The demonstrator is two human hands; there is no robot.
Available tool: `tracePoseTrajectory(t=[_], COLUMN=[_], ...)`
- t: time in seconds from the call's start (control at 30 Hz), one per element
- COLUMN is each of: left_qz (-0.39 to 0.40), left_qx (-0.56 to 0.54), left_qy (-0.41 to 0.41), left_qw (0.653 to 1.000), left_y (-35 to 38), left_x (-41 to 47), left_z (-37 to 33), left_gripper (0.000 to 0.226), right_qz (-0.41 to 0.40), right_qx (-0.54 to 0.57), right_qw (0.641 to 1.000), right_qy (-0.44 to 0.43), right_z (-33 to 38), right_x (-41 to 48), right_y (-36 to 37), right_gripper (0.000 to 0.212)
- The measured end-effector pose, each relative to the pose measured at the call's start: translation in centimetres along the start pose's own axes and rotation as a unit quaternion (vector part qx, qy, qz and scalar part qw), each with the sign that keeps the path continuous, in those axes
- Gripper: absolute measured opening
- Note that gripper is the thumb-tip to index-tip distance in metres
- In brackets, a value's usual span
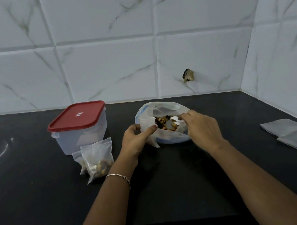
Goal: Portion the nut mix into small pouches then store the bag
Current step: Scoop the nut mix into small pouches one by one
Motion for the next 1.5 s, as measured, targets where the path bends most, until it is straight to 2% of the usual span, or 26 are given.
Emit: tracePoseTrajectory(t=[0.07,0.13,0.2,0.23,0.3,0.4,0.47,0.53,0.6,0.7,0.77,0.83,0.93,1.0,1.1,1.17,1.23,1.3,1.4,1.5], left_qz=[0.036,0.055,0.057,0.056,0.058,0.065,0.071,0.077,0.082,0.083,0.083,0.087,0.091,0.091,0.088,0.088,0.092,0.098,0.106,0.112], left_qx=[-0.035,-0.049,-0.060,-0.065,-0.075,-0.090,-0.093,-0.095,-0.096,-0.100,-0.100,-0.101,-0.098,-0.097,-0.103,-0.107,-0.112,-0.112,-0.107,-0.111], left_qy=[-0.009,-0.014,-0.018,-0.020,-0.025,-0.029,-0.031,-0.035,-0.042,-0.041,-0.041,-0.044,-0.046,-0.045,-0.047,-0.046,-0.045,-0.045,-0.042,-0.039], left_qw=[0.999,0.997,0.996,0.996,0.995,0.993,0.993,0.992,0.991,0.991,0.991,0.990,0.990,0.990,0.990,0.989,0.988,0.988,0.988,0.987], left_y=[0.2,0.5,0.7,0.7,0.8,0.8,0.7,0.6,0.6,0.7,0.7,0.7,0.7,0.7,0.7,0.8,0.8,0.8,1.0,1.0], left_x=[-0.5,-0.8,-0.8,-0.8,-0.8,-0.9,-0.9,-0.9,-1.0,-1.3,-1.4,-1.4,-1.5,-1.5,-1.6,-1.6,-1.6,-1.5,-1.5,-1.3], left_z=[-0.2,-0.3,-0.3,-0.3,-0.4,-0.5,-0.5,-0.5,-0.5,-0.6,-0.6,-0.6,-0.6,-0.6,-0.7,-0.7,-0.7,-0.7,-0.6,-0.4], left_gripper=[0.033,0.028,0.031,0.033,0.032,0.024,0.024,0.028,0.029,0.025,0.027,0.031,0.029,0.027,0.021,0.020,0.021,0.021,0.020,0.024], right_qz=[0.003,-0.017,-0.021,-0.021,-0.022,-0.033,-0.020,0.010,0.006,-0.043,-0.057,-0.035,-0.013,-0.035,-0.035,-0.028,-0.021,-0.021,-0.020,-0.013], right_qx=[-0.012,0.046,0.151,0.190,0.181,0.037,-0.035,-0.065,-0.028,0.082,0.043,-0.012,-0.008,0.066,0.220,0.182,0.083,0.045,0.066,0.171], right_qw=[1.000,0.995,0.971,0.959,0.966,0.998,0.999,0.997,0.999,0.995,0.995,0.999,0.999,0.993,0.957,0.966,0.987,0.994,0.994,0.975], right_qy=[0.003,0.084,0.184,0.207,0.183,0.045,-0.013,-0.034,-0.027,0.047,0.063,0.039,0.040,0.094,0.187,0.181,0.135,0.097,0.087,0.144], right_z=[0.8,0.8,-0.1,-0.5,-0.5,0.9,1.4,1.5,1.7,1.8,1.5,1.7,2.5,2.5,1.5,1.1,1.4,2.1,3.3,2.9], right_x=[0.2,0.3,0.3,0.1,-0.3,-0.7,-0.5,-0.4,-0.4,-0.5,-0.7,-0.9,-1.0,-0.8,-0.6,-0.8,-1.0,-0.7,-0.5,-0.5], right_y=[0.0,0.0,0.2,0.4,0.2,-0.6,-0.9,-0.8,-0.6,-1.1,-1.6,-1.7,-1.4,-1.2,-0.6,-0.6,-0.7,-0.6,-0.2,0.2], right_gripper=[0.031,0.028,0.030,0.031,0.030,0.032,0.031,0.029,0.029,0.029,0.030,0.028,0.022,0.023,0.030,0.032,0.030,0.027,0.021,0.029])
Point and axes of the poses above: each hand's wrist, its own x-axis towards the middle knuckle, its own y-axis out of the palm, z = x × y, the point moved 2 cm from there along x, towards the middle knuckle, and after that the axes turned 14 degrees about -y, right-handed, at the moved point
